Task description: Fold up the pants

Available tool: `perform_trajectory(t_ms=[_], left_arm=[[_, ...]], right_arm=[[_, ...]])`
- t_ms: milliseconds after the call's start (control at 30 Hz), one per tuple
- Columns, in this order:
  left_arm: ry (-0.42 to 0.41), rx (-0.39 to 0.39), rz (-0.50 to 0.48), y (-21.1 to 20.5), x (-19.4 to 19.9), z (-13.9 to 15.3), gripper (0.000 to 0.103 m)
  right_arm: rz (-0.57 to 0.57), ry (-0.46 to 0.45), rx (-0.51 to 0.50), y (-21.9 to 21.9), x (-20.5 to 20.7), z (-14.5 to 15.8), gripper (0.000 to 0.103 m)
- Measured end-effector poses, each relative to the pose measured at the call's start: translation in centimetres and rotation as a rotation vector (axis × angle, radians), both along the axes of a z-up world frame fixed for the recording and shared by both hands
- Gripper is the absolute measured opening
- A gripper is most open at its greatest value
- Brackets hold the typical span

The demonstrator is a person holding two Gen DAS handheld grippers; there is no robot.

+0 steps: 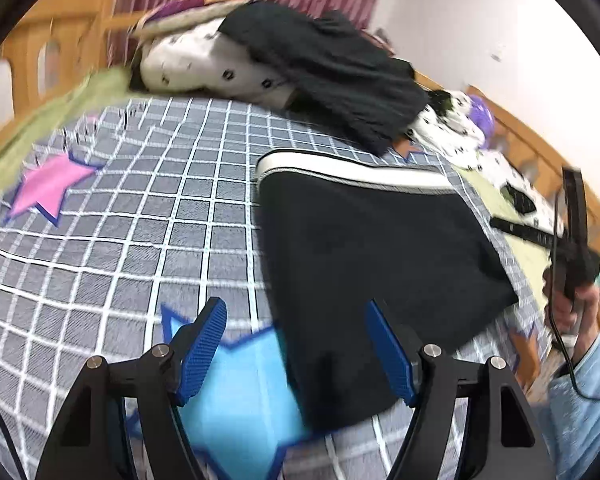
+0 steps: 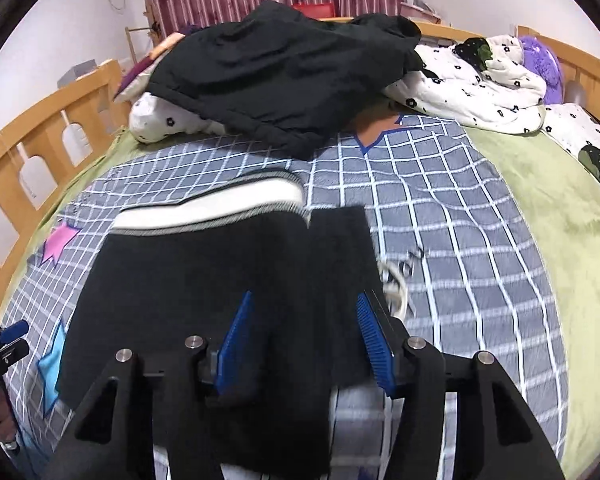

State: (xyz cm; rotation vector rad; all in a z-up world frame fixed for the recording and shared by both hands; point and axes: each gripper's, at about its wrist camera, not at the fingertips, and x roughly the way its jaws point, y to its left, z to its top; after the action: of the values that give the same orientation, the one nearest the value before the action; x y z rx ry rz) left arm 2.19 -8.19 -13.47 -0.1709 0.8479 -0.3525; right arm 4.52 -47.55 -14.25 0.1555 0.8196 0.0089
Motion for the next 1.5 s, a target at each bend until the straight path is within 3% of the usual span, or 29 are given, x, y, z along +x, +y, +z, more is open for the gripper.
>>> perform_trajectory(t_ms=[167, 233, 333, 433, 733, 800, 900, 967, 1067, 1133, 1167, 1300, 1367, 1433, 1500], left_arm=[[0.112, -0.135, -0.015, -0.3, 4.9, -2.9, 0.070], [0.141, -0.150, -0.016, -1.1, 6.8, -4.6, 0.070], [0.221, -0.164, -0.030, -2.3, 9.4, -7.2, 0.070], [0.207, -0.204, -0.054, -2.5, 10.4, -8.0, 0.070], [0.228, -0.233, -0.121, -2.7, 11.3, -8.2, 0.070], [0.227, -0.240, -0.126, -2.7, 11.9, -8.2, 0.070], [0.238, -0.239, -0.131, -3.8, 12.4, -8.1, 0.053], [0.246, -0.235, -0.124, -4.3, 12.7, -7.5, 0.032], [0.199, -0.168, -0.118, -4.9, 12.4, -5.5, 0.017], [0.157, -0.154, -0.132, -5.1, 12.1, -3.9, 0.014], [0.144, -0.152, -0.135, -4.9, 12.0, -3.3, 0.011], [0.149, -0.260, -0.126, -1.7, 11.8, -0.9, 0.010], [0.118, -0.260, -0.100, 0.5, 11.1, 0.5, 0.009], [0.069, -0.212, -0.068, 3.5, 10.1, 2.4, 0.009], [0.069, -0.186, -0.046, 6.7, 9.7, 3.7, 0.010]], right_arm=[[0.013, 0.093, 0.044, -1.2, 4.5, -1.8, 0.053], [0.031, 0.131, 0.022, -1.1, 5.7, -3.5, 0.060], [0.078, 0.109, -0.052, -0.4, 6.0, -4.7, 0.067], [0.126, 0.116, -0.080, -0.5, 6.2, -5.1, 0.069], [0.106, 0.141, 0.131, -3.7, 6.5, -6.0, 0.069], [0.126, 0.193, 0.227, -4.1, 7.5, -7.2, 0.072], [0.147, 0.243, 0.300, -4.1, 8.6, -8.2, 0.073], [0.145, 0.245, 0.277, -3.8, 8.4, -7.6, 0.068], [0.118, 0.203, 0.274, -3.8, 7.1, -6.1, 0.050], [0.092, 0.164, 0.293, -3.6, 6.3, -4.6, 0.039], [0.072, 0.143, 0.275, -2.9, 5.9, -3.8, 0.038], [0.007, 0.069, 0.178, 0.5, 4.6, -1.0, 0.034], [0.011, 0.039, 0.205, 2.4, 4.1, 0.7, 0.033], [0.056, 0.021, 0.274, 4.8, 4.0, 1.9, 0.032], [0.113, 0.019, 0.329, 7.5, 4.2, 2.4, 0.032]])
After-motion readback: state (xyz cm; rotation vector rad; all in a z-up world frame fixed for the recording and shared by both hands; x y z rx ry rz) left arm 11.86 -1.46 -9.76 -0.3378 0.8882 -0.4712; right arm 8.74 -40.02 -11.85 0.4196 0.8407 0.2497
